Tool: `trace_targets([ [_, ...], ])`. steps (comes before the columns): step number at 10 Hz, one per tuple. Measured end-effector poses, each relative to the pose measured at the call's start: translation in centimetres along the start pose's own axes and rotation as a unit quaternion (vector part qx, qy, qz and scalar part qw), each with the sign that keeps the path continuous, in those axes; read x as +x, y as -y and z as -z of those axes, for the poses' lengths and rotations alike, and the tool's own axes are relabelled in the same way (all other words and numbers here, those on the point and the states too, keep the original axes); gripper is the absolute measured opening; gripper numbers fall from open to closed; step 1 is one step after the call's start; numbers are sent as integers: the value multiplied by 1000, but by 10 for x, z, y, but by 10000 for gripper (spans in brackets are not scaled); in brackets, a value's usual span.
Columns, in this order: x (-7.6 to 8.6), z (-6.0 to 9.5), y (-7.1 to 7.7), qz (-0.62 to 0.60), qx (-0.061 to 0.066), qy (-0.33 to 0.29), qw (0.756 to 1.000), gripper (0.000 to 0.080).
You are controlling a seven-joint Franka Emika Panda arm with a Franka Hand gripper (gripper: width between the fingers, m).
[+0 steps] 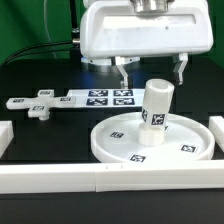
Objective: Assemble round table
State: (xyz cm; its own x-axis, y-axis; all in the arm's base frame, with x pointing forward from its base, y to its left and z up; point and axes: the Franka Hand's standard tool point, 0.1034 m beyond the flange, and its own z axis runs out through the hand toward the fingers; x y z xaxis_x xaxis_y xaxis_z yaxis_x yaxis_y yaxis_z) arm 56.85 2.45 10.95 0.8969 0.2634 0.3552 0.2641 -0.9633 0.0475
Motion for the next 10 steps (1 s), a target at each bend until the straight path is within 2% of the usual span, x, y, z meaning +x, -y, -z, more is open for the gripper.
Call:
trace_targets([
  [4, -3, -4, 1, 0, 1, 3, 1000, 649],
  [6, -9, -7, 0, 0, 6, 23, 1000, 649],
  [8, -12, -5, 11, -10, 37, 97, 995, 649],
  [9, -11, -4, 16, -12, 49, 127, 991, 649],
  [10, -10, -5, 17, -11, 56, 143, 988, 649],
])
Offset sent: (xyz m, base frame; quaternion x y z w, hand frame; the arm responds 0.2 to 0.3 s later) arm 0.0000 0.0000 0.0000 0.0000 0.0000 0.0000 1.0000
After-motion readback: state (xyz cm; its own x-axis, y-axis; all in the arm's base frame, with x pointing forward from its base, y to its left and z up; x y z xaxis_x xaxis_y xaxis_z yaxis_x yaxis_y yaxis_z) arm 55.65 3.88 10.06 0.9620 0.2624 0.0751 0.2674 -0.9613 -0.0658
